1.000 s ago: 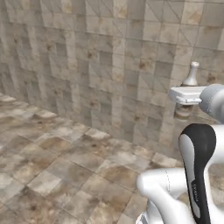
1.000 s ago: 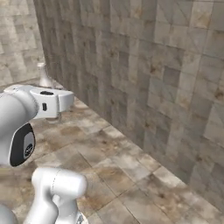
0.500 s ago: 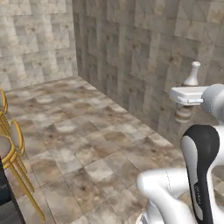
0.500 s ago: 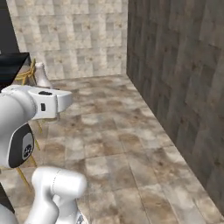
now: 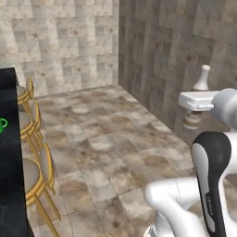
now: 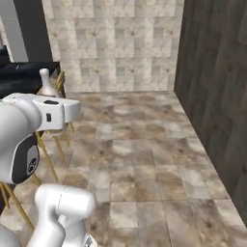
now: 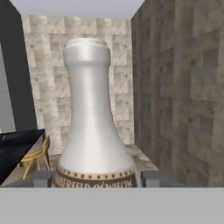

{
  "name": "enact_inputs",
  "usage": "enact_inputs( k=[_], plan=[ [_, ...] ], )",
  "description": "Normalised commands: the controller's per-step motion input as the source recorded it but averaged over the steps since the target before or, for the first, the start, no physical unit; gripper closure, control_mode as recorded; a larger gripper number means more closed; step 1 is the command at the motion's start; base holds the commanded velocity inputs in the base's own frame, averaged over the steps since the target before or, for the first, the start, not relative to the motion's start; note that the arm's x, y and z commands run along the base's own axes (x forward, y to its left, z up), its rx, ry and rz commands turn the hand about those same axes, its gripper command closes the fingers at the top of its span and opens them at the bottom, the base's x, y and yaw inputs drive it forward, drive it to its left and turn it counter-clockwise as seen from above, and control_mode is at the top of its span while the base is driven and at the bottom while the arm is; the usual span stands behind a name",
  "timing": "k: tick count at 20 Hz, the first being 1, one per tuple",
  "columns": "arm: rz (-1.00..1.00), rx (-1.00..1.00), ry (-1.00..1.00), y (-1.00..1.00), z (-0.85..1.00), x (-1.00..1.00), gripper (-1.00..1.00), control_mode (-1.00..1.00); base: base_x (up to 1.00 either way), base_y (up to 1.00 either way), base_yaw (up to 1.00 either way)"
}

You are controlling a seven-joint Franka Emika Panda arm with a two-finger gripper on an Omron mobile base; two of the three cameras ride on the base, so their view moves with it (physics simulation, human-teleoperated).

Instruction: Open the cabinet directly in front. Then move the liquor and the mug to the dining counter with the jar on it.

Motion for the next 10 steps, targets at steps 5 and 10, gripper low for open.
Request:
enact_inputs(
  k=[5,10],
  plan=[
    [0.0,0.0,0.0,0.0,0.0,0.0,1.0,1.0,1.0,-0.17,0.22],
    [0.0,0.0,0.0,0.0,0.0,0.0,1.0,1.0,1.0,-0.56,0.13]
  ],
)
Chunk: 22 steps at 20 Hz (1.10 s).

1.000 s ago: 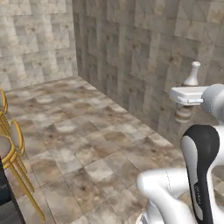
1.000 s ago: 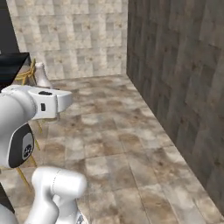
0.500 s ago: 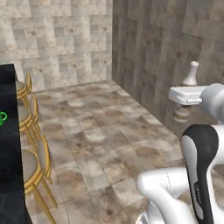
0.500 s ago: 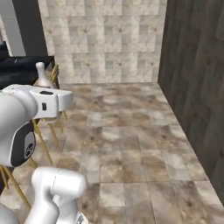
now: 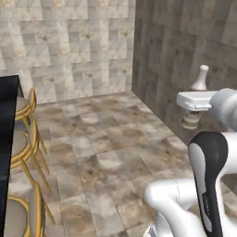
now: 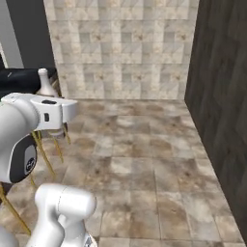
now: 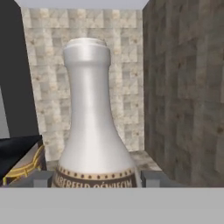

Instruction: Open the cabinet directly in front. Then move the liquor and the mug to the dining counter with the jar on it.

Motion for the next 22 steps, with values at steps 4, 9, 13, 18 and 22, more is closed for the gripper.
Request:
enact_inputs(
  k=[4,9,13,18,22],
  plan=[
    [0.0,0.0,0.0,0.0,0.0,0.0,1.0,1.0,1.0,-0.6,0.15],
    [0.0,0.0,0.0,0.0,0.0,0.0,1.0,1.0,1.0,-0.18,0.25],
    [0.0,0.0,0.0,0.0,0.0,0.0,1.0,1.0,1.0,-0.11,0.38],
    [0.0,0.0,0.0,0.0,0.0,0.0,1.0,1.0,1.0,-0.07,0.53],
    [0.0,0.0,0.0,0.0,0.0,0.0,1.0,1.0,0.95,-0.29,0.6]
  ],
)
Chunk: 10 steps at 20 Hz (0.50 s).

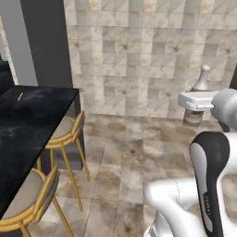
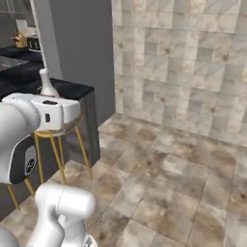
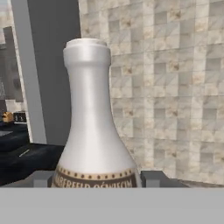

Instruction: Open the cabinet directly in front. Then move the liquor and the mug to the dining counter with the jar on it.

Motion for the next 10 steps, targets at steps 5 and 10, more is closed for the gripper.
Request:
enact_inputs(
  k=[5,10],
  plan=[
    [0.0,0.0,0.0,0.0,0.0,0.0,1.0,1.0,0.29,-0.49,0.63],
    [0.0,0.0,0.0,0.0,0.0,0.0,1.0,1.0,0.0,-0.67,0.58]
  ],
)
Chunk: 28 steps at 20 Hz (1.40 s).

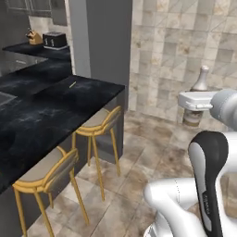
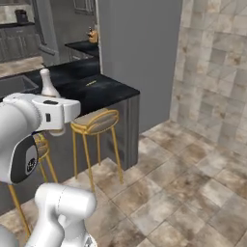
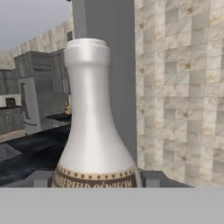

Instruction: Open the cabinet directly in front. Then move the liquor and the mug to the dining counter with the jar on it.

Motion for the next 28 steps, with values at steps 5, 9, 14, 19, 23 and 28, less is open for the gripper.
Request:
enact_inputs(
  k=[5,9,14,19,23,28],
  plan=[
    [0.0,0.0,0.0,0.0,0.0,0.0,1.0,1.0,0.07,-0.38,0.72],
    [0.0,0.0,0.0,0.0,0.0,0.0,1.0,1.0,0.26,-0.16,0.81],
    [0.0,0.0,0.0,0.0,0.0,0.0,1.0,1.0,0.56,-0.39,0.69],
    [0.0,0.0,0.0,0.0,0.0,0.0,1.0,1.0,0.79,-0.78,0.5],
    [0.0,0.0,0.0,0.0,0.0,0.0,1.0,1.0,0.51,-0.96,0.39],
    [0.0,0.0,0.0,0.0,0.0,0.0,1.0,1.0,0.05,-0.08,0.06]
  ],
)
